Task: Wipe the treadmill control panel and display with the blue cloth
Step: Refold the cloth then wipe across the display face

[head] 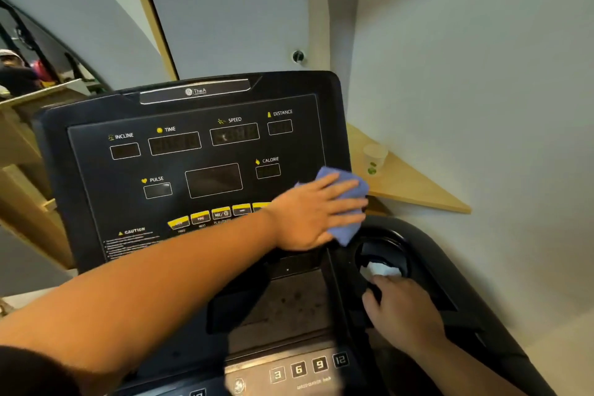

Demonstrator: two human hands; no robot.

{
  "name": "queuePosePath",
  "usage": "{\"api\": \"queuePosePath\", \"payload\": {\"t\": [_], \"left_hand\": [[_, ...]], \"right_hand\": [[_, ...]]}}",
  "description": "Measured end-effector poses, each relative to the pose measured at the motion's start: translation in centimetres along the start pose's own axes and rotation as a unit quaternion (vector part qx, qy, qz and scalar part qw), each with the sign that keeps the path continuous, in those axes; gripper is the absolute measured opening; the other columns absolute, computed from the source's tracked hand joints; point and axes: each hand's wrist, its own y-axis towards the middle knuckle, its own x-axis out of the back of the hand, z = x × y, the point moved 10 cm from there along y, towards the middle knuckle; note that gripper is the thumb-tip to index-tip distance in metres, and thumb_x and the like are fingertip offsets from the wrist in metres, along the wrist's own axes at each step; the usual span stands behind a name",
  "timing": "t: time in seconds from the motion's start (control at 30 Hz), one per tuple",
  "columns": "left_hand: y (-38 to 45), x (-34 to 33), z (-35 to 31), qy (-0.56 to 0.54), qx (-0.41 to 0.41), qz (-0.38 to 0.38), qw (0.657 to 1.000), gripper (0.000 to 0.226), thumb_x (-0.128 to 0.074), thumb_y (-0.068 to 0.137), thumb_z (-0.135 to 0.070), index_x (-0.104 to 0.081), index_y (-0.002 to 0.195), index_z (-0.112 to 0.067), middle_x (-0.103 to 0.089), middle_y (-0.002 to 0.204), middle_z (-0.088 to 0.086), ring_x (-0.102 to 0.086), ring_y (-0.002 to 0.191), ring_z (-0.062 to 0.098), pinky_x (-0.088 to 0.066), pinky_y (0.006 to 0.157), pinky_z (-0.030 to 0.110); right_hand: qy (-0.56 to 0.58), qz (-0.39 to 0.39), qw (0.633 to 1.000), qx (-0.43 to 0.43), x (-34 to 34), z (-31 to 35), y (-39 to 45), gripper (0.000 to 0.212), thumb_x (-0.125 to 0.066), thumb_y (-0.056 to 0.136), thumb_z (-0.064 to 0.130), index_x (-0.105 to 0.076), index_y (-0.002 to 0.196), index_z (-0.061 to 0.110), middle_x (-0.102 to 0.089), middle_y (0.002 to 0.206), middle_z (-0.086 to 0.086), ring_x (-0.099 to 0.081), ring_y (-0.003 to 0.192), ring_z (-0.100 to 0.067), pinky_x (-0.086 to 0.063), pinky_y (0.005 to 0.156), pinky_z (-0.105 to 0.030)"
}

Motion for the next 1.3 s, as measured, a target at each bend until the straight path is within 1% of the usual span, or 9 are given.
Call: {"api": "queuePosePath", "payload": {"t": [0.13, 0.2, 0.37, 0.47, 0.53, 0.63, 0.77, 0.93, 1.3], "left_hand": [[-2.8, -1.2, -1.1, 0.011, -0.046, 0.024, 0.999, 0.058, -0.027, 0.108, -0.047, -0.021, 0.163, -0.029, -0.013, 0.171, -0.001, 0.003, 0.159, 0.028, 0.003, 0.127, 0.05], [-3.8, 0.0, 1.8, 0.036, -0.007, 0.007, 0.999, 0.059, -0.029, 0.108, -0.048, -0.019, 0.163, -0.03, -0.011, 0.172, -0.001, 0.002, 0.159, 0.028, 0.002, 0.127, 0.05], [-5.1, 7.6, 16.1, 0.039, 0.313, -0.106, 0.943, 0.061, -0.029, 0.107, -0.048, -0.017, 0.164, -0.028, -0.011, 0.171, 0.005, -0.004, 0.158, 0.034, -0.003, 0.127, 0.053], [-4.0, 9.0, 17.5, 0.017, 0.406, -0.147, 0.902, 0.061, -0.029, 0.107, -0.047, -0.02, 0.163, -0.027, -0.014, 0.171, 0.006, -0.005, 0.158, 0.035, -0.005, 0.127, 0.054], [-1.4, 8.1, 14.9, -0.003, 0.363, -0.142, 0.921, 0.061, -0.029, 0.104, -0.047, -0.028, 0.161, -0.026, -0.02, 0.17, 0.006, -0.007, 0.157, 0.039, -0.007, 0.126, 0.057], [2.0, 4.5, 6.9, -0.024, 0.161, -0.071, 0.984, 0.061, -0.027, 0.099, -0.049, -0.05, 0.151, -0.026, -0.041, 0.161, 0.006, -0.017, 0.155, 0.04, -0.008, 0.125, 0.057], [-1.0, -0.7, -2.5, -0.055, 0.03, 0.013, 0.998, 0.057, -0.03, 0.103, -0.047, -0.041, 0.156, -0.029, -0.031, 0.167, -0.001, -0.006, 0.158, 0.031, 0.004, 0.127, 0.051], [-5.9, -2.0, -4.2, -0.116, 0.036, 0.015, 0.992, 0.053, -0.033, 0.107, -0.045, -0.041, 0.156, -0.026, -0.026, 0.168, -0.003, -0.003, 0.159, 0.021, 0.007, 0.128, 0.043], [-16.8, -2.5, -1.2, -0.125, 0.151, 0.03, 0.98, 0.06, -0.032, 0.108, -0.047, -0.02, 0.163, -0.027, -0.013, 0.171, -0.005, 0.005, 0.159, 0.017, 0.002, 0.128, 0.046]], "right_hand": [[0.003, -0.005, 1.0, -0.004, 0.1, -0.1, -0.1, 0.04, -0.047, 0.089, 0.045, -0.07, 0.116, 0.026, -0.074, 0.091, 0.004, -0.067, 0.083, -0.015, -0.047, 0.069, -0.026], [0.007, -0.006, 1.0, -0.004, 0.4, 0.0, -0.2, 0.04, -0.046, 0.091, 0.046, -0.069, 0.118, 0.028, -0.073, 0.091, 0.006, -0.064, 0.082, -0.013, -0.045, 0.069, -0.025], [0.007, -0.001, 1.0, -0.005, 0.4, 0.1, 0.1, 0.041, -0.041, 0.092, 0.047, -0.066, 0.118, 0.029, -0.068, 0.086, 0.01, -0.058, 0.077, -0.009, -0.035, 0.066, -0.02], [0.001, 0.003, 1.0, -0.015, 0.2, -0.2, 0.1, 0.039, -0.042, 0.093, 0.046, -0.067, 0.118, 0.029, -0.065, 0.081, 0.009, -0.049, 0.07, -0.007, -0.035, 0.064, -0.021], [-0.006, 0.007, 1.0, -0.017, 0.1, -0.2, 0.1, 0.038, -0.041, 0.093, 0.046, -0.069, 0.111, 0.029, -0.065, 0.079, 0.008, -0.047, 0.067, -0.006, -0.034, 0.062, -0.02], [-0.015, 0.018, 1.0, -0.014, -0.1, -0.1, 0.1, 0.033, -0.04, 0.092, 0.045, -0.069, 0.097, 0.029, -0.056, 0.07, 0.01, -0.047, 0.063, -0.007, -0.029, 0.054, -0.018], [-0.014, 0.004, 1.0, -0.02, 0.3, -0.1, 0.0, 0.025, -0.048, 0.092, 0.041, -0.07, 0.093, 0.029, -0.064, 0.073, 0.005, -0.042, 0.061, -0.008, -0.027, 0.053, -0.02], [-0.01, -0.008, 1.0, -0.019, 0.6, 0.1, -0.2, 0.022, -0.052, 0.092, 0.038, -0.072, 0.098, 0.03, -0.064, 0.072, 0.005, -0.041, 0.059, -0.007, -0.022, 0.05, -0.014], [0.009, 0.04, 0.999, -0.029, -0.4, -0.2, -0.3, 0.028, -0.047, 0.096, 0.04, -0.071, 0.103, 0.028, -0.066, 0.072, 0.009, -0.056, 0.061, -0.003, -0.045, 0.057, -0.021]]}}
